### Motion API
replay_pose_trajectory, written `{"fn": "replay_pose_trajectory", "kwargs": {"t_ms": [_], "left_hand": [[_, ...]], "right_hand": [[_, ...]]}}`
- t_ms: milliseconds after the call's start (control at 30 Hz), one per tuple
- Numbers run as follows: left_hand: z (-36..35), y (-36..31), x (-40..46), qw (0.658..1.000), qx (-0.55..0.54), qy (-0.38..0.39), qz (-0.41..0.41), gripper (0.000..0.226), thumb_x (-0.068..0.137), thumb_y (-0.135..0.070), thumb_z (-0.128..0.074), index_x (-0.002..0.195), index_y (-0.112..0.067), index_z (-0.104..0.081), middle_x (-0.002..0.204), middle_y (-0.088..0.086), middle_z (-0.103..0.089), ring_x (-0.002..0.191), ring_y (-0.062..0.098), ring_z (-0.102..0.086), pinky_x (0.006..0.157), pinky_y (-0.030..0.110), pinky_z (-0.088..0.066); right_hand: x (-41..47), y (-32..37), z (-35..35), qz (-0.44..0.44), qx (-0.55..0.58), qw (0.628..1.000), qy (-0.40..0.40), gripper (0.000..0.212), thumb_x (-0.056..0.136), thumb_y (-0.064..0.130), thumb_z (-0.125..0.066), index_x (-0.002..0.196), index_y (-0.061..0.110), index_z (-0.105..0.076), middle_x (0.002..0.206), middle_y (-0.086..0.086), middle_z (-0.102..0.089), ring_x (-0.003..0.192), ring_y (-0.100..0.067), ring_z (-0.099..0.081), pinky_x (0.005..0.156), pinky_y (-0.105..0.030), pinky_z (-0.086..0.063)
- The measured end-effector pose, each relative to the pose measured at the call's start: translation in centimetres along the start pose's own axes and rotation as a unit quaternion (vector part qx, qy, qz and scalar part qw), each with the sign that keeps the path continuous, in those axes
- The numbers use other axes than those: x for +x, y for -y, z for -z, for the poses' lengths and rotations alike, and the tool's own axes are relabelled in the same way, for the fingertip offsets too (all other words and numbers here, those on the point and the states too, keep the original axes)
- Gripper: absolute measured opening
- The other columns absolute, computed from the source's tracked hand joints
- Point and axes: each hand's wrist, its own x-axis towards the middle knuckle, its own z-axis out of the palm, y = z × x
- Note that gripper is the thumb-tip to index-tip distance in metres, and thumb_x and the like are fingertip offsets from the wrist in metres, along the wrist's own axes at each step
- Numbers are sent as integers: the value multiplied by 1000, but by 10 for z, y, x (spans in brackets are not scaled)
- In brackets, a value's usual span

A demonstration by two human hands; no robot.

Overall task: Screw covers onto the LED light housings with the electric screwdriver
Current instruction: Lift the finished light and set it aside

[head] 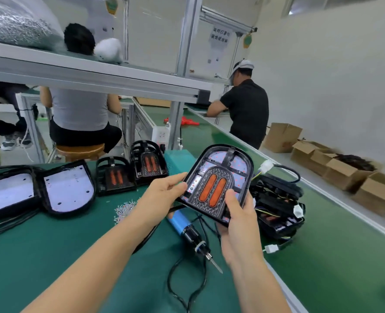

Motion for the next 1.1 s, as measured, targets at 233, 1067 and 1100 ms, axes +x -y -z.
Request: {"fn": "replay_pose_trajectory", "kwargs": {"t_ms": [233,1067,1100], "left_hand": [[-63,-4,19,995,32,94,-15,33,99,-18,-47,120,-38,-63,98,-9,-73,49,9,-40,40,19,-39],[-172,21,21,875,411,207,-153,59,98,-21,-41,151,-29,-16,157,-5,-21,144,14,-13,117,43,-1],[-171,26,20,861,432,210,-166,64,98,-23,-42,152,-29,-8,159,-9,-10,145,11,-3,116,45,5]], "right_hand": [[4,18,57,40,11,996,-80,34,101,17,-52,132,28,-54,115,1,-72,98,-16,-71,73,-31,-59],[35,25,167,68,39,952,-297,37,103,19,-49,139,21,-47,108,5,-65,89,-10,-64,81,-37,-56],[37,26,169,65,43,951,-300,37,103,19,-49,139,21,-47,107,6,-65,88,-10,-64,80,-36,-56]]}}
